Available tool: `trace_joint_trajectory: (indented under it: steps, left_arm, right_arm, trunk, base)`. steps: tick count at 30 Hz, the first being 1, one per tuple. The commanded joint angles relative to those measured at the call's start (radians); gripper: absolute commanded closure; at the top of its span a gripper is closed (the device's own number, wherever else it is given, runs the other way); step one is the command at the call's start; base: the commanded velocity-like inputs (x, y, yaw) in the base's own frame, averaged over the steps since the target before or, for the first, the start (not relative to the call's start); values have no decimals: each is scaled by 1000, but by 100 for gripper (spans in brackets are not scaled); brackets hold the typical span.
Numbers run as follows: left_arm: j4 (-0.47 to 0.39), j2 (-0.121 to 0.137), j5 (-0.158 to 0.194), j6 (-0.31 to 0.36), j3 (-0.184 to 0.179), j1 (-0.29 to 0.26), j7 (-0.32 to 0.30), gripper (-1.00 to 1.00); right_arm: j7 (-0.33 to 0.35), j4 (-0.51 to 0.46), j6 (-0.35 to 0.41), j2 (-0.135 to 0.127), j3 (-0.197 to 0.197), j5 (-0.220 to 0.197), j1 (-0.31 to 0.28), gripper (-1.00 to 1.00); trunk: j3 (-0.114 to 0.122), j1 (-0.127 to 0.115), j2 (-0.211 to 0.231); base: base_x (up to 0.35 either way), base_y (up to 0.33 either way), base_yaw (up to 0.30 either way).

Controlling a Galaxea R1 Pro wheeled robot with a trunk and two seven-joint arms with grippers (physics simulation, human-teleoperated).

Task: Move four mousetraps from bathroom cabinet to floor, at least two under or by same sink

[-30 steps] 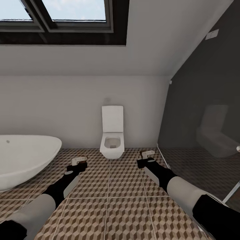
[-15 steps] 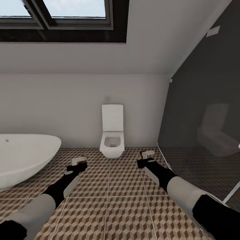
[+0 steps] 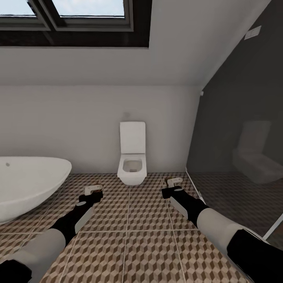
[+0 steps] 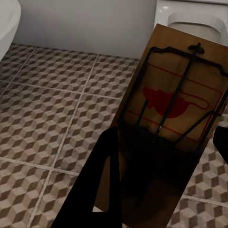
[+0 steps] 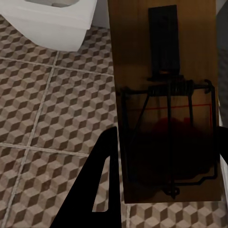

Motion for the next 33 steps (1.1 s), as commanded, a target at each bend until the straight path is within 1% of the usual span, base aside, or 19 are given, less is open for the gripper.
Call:
trace_joint_trajectory:
  steps: [1,24,27,30,33]
  left_arm:
    - [-3,2,4,5,-9,-1,11,100]
    - [5,-3,4,5,-10,-1,10,100]
    - [14,-14,4,5,-21,-1,10,100]
    - [18,-19,4,5,-38,-1,11,100]
    - [19,-20,4,5,-45,-1,11,100]
  right_arm:
    - [-10,-2,3,0,9,-9,-1,100]
    - [-10,11,3,4,9,-9,-1,100]
    - [-10,12,3,4,9,-9,-1,100]
    - [-10,12,3,4,9,-9,-1,100]
    - [-10,13,3,4,9,-9,-1,100]
  trunk:
    - [-4,4,-8]
    - [-76,92,-169]
    - [-86,104,-190]
    - [-95,115,-211]
    - [-105,127,-232]
  base:
    - [0,0,0]
    - [0,0,0]
    - [0,0,0]
    - [0,0,0]
    - [0,0,0]
